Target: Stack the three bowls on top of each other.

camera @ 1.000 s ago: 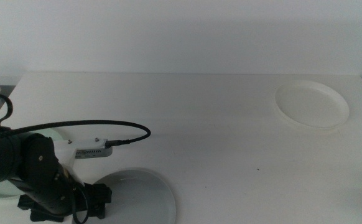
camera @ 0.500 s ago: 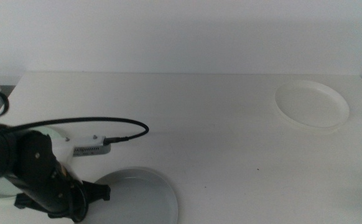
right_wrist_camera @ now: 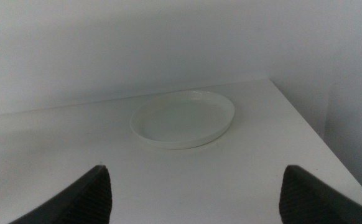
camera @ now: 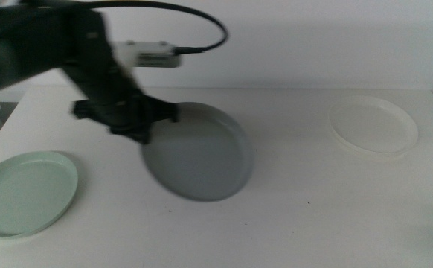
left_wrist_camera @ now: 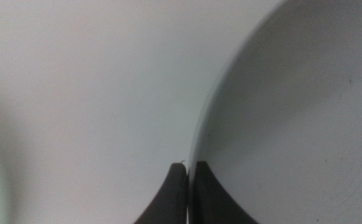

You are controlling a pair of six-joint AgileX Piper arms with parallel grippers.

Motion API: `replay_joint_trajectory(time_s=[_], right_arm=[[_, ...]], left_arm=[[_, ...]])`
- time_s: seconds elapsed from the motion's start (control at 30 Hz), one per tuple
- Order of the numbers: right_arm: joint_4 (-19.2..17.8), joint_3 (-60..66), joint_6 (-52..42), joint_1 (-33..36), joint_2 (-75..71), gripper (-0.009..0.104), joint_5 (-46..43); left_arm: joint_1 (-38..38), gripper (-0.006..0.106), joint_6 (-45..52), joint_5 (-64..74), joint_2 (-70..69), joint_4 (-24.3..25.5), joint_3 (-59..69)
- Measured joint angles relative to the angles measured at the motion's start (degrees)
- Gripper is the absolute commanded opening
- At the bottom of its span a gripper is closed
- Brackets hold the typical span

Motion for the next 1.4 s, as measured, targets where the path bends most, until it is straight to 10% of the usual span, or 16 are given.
replay_joint_trajectory(time_s=[0.63,0.83,1.0,1.4], right_arm=[[0.0,0.0,0.0,0.0,0.0,0.081,0.0],[0.0,0.0,0.0,0.0,0.0,0.081,0.0],[0.0,0.0,0.0,0.0,0.0,0.081,0.0],[0.0,0.0,0.0,0.0,0.0,0.081,0.0]], left_arm=[[-3.5,0.000,5.5,-5.4,22.5,-8.3,-11.8],[-3.5,0.036,6.2,-6.0,22.9,-8.2,-11.9],[-2.6,0.094,7.4,-3.8,20.9,-7.8,-11.9],[17.6,0.094,8.2,12.6,1.8,2.9,-9.7]])
